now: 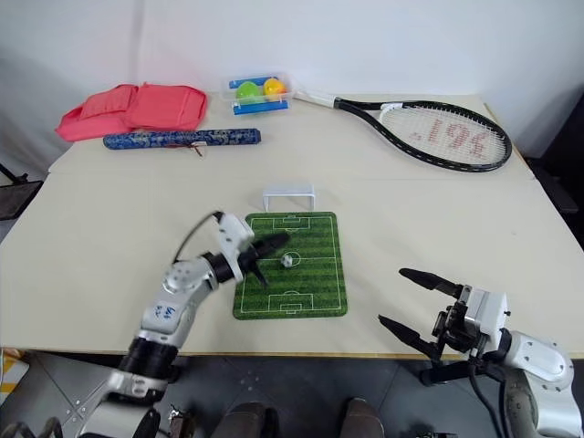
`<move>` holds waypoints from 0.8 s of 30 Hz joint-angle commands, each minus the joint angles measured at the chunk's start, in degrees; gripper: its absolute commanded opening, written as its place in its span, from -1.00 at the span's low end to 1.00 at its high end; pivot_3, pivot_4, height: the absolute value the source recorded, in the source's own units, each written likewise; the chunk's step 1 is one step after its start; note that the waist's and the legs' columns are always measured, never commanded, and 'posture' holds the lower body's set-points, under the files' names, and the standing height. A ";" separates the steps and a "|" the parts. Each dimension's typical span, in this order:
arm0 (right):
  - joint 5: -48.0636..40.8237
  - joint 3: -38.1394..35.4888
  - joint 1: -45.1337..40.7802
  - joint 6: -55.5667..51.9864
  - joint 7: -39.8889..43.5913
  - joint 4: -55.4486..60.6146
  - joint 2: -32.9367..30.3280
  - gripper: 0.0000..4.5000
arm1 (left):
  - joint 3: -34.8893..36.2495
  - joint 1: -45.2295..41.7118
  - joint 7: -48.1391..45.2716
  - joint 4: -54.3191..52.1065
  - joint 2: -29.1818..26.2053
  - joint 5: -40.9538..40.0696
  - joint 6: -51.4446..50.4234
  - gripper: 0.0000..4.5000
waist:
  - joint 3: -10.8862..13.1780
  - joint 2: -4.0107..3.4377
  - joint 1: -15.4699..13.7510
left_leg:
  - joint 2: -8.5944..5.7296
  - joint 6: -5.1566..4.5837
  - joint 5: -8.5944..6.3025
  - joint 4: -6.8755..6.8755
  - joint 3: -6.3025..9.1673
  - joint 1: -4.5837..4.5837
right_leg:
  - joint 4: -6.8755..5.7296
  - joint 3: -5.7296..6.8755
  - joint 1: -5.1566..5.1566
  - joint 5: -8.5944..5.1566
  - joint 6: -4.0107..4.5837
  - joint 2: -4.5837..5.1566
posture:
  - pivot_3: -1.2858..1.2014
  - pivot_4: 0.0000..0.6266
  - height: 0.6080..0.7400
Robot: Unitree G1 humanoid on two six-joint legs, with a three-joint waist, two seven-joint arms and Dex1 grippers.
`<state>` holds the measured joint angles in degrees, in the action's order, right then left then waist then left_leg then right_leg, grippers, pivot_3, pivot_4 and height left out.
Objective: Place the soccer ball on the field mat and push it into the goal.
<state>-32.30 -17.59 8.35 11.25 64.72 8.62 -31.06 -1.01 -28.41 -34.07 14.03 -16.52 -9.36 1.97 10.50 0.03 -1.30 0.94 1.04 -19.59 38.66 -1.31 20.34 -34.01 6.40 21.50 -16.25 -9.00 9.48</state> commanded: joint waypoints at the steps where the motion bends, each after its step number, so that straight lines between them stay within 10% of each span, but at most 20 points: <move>1: 0.25 -0.85 -0.39 -0.21 -4.77 3.62 1.03 1.00 | 3.90 -1.52 -4.70 0.61 -2.09 -4.68 4.10 -0.98 | -0.01 -0.01 -0.11 | 0.00 0.00 0.00 -0.02 0.00 0.00 | 0.00 0.01 0.01 0.00 0.00 0.00 | 0.03 -0.52 1.00; 13: -0.78 0.00 -4.96 -2.29 -10.85 3.12 2.84 1.00 | 18.52 15.99 -18.62 -7.79 -22.07 -15.10 -2.22 -0.98 | -0.01 -0.04 0.17 | 0.03 -0.02 -0.04 -0.19 0.00 -0.01 | 0.02 -0.02 0.08 -0.01 0.02 -0.02 | 0.03 -0.52 1.00; 24: -0.22 1.55 -10.18 0.09 -8.95 -2.85 3.28 1.00 | 24.74 27.75 -10.49 -14.95 -21.31 -14.17 -3.75 -0.98 | 0.01 -0.04 0.04 | 0.04 -0.02 -0.05 -0.32 -0.01 -0.02 | 0.08 -0.02 0.09 -0.01 0.03 -0.02 | 0.03 -0.52 1.00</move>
<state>-31.87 -15.96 -1.32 10.05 54.99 5.46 -28.23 21.92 -1.57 -45.96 1.92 -38.00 -23.29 -1.97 10.51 -0.01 -1.26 0.98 1.02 -19.64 38.31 -1.33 20.31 -33.91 6.38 21.60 -16.26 -8.98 9.47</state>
